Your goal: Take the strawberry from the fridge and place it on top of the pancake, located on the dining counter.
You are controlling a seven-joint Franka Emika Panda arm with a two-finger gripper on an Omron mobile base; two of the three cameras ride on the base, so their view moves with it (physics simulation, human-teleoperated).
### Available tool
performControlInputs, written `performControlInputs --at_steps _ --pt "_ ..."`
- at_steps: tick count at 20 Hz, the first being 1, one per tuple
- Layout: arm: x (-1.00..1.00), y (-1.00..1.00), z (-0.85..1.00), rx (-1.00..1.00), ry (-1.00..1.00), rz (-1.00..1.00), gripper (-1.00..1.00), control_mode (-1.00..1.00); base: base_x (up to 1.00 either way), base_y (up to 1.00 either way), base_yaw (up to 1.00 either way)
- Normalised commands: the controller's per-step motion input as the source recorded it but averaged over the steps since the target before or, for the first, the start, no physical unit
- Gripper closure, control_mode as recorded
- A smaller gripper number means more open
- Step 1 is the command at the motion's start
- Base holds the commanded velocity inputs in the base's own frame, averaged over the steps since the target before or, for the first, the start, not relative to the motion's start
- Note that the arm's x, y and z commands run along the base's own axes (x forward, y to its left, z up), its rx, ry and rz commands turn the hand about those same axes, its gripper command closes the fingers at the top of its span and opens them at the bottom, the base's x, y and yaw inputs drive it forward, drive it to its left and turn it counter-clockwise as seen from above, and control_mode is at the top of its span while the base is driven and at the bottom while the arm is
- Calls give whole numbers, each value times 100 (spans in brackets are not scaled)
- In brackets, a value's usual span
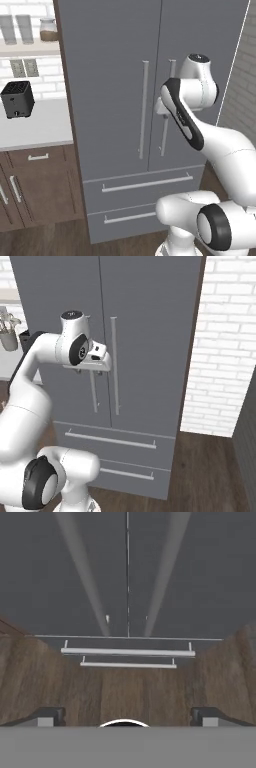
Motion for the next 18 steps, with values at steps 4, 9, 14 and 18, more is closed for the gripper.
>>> performControlInputs --at_steps 4,9,14,18 --pt "87 -42 -23 0 -30 0 -100 -100 0 0 0" --pt "100 -24 -20 0 -27 0 -100 -100 0 0 0" --pt "100 -12 -20 0 -17 -3 -100 -100 0 0 0" --pt "100 -6 -19 0 -1 -15 -100 -100 0 0 0"
